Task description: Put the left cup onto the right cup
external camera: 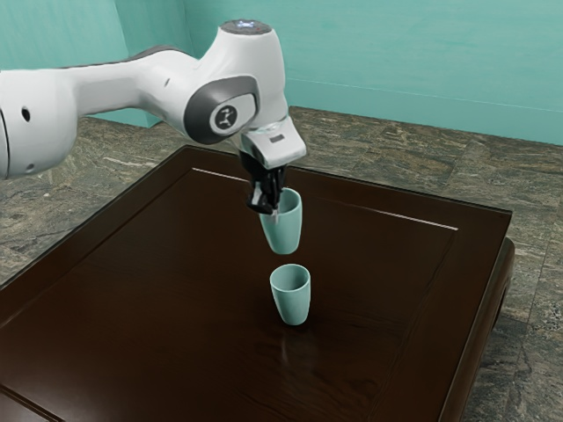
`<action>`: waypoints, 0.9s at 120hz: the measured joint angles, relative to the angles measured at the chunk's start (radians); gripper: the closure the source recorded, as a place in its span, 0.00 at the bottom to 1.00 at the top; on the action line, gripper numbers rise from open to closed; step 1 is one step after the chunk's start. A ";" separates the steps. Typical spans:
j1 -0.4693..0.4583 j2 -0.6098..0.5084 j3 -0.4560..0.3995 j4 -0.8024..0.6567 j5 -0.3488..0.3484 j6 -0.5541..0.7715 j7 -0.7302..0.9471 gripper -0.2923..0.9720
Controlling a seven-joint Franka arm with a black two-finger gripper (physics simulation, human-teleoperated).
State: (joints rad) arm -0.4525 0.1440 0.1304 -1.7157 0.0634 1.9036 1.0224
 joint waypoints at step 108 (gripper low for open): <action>-0.020 0.064 0.000 -0.048 0.003 0.071 -0.080 0.85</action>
State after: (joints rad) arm -0.4723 0.2084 0.1303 -1.7636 0.0663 1.9744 0.9424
